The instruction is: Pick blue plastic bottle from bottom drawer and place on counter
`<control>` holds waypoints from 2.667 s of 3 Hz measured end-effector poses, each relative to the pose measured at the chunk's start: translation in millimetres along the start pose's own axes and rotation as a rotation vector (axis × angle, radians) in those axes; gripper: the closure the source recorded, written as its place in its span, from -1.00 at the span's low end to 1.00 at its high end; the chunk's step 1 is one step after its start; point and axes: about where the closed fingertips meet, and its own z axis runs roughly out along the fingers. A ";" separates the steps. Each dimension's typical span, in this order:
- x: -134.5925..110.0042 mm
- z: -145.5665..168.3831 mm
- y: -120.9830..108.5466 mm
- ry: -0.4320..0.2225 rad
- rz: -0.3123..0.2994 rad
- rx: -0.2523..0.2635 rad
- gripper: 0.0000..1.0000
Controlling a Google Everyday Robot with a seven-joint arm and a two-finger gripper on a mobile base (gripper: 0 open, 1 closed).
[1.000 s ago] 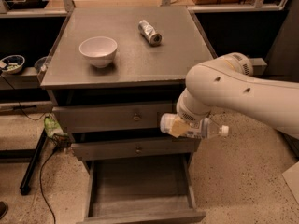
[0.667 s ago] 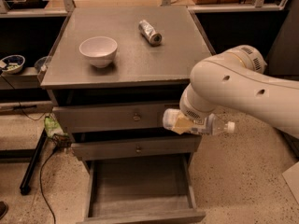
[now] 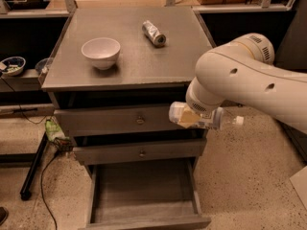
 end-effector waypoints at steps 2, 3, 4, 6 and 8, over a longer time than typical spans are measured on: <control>-55.9 -54.3 -77.0 -0.047 -0.044 0.094 1.00; -60.4 -60.6 -82.4 -0.059 -0.047 0.107 1.00; -58.6 -58.6 -85.4 -0.070 -0.034 0.098 1.00; -67.7 -46.2 -132.1 -0.128 -0.023 0.113 1.00; -89.3 -14.7 -166.5 -0.156 -0.061 0.033 1.00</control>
Offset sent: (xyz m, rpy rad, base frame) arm 0.0459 0.0081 0.1167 -0.0427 -0.1550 0.0073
